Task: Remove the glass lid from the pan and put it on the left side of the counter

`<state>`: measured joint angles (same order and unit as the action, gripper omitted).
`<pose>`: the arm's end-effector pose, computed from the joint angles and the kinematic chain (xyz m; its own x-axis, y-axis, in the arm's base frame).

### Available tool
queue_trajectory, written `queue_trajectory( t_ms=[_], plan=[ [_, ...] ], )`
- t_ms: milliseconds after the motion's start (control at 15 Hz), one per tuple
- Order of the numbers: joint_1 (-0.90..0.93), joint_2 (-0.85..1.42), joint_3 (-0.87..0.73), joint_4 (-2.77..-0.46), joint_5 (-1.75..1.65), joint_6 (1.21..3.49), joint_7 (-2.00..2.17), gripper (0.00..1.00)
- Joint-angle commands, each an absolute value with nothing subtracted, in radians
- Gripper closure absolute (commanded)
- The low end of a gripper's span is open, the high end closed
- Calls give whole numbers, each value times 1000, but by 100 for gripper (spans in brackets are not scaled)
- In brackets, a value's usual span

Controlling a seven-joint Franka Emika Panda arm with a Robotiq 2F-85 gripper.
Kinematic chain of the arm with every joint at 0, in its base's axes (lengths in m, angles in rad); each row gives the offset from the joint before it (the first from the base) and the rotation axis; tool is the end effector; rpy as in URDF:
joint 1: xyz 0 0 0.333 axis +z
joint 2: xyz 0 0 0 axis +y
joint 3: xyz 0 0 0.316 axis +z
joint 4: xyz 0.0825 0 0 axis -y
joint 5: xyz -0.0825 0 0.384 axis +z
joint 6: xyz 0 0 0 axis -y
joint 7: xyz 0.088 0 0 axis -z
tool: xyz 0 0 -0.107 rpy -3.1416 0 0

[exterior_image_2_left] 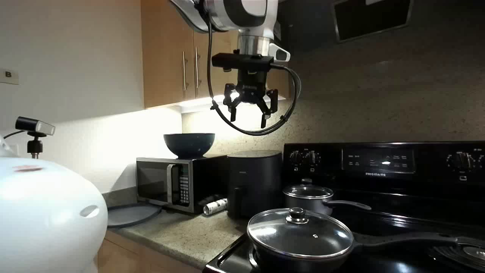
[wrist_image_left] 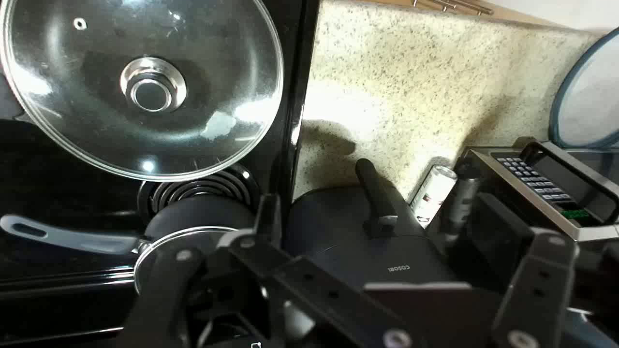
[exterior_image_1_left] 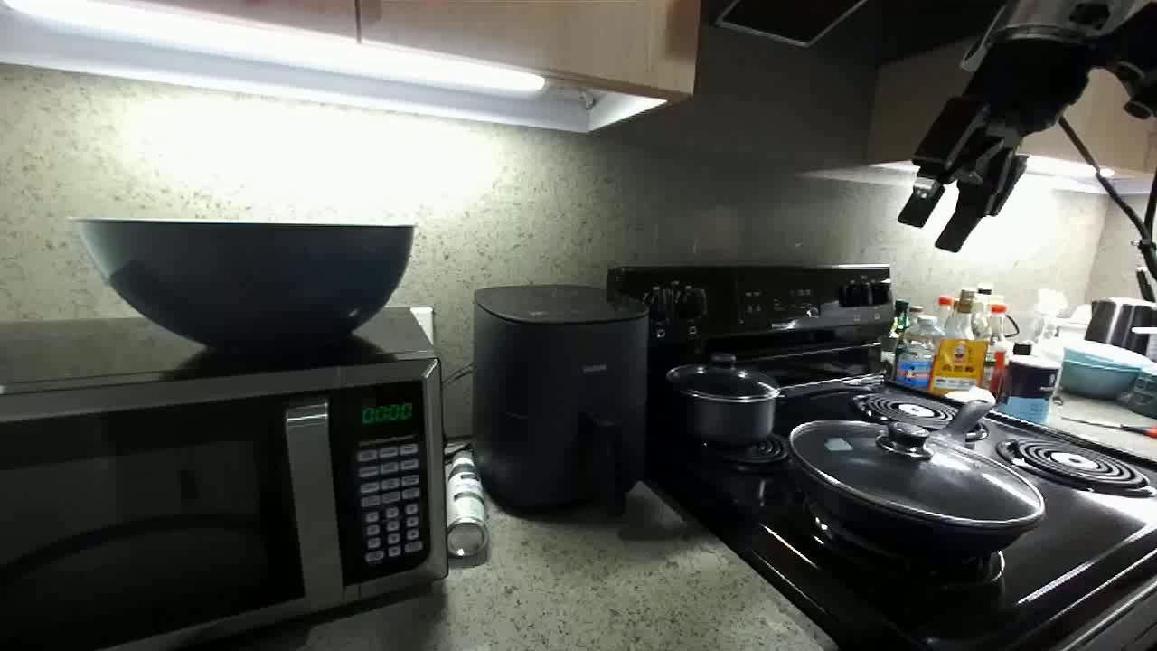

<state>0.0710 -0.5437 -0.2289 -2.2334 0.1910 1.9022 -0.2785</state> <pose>0.4047 -0.0682 0.5928 0.9634 0.0607 0.2610 0.1256 -0.9627 -0.2396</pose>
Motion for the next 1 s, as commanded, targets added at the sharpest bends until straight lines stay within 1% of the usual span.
queue_trajectory(
  t_ms=[0, 533, 933],
  plan=[
    [41, -539, -206, -2230, 206, 1897, -291, 0],
    [31, -524, -203, -2229, 203, 1902, -265, 0],
    [-70, -382, -189, -2233, 168, 1962, -86, 0]
  ],
)
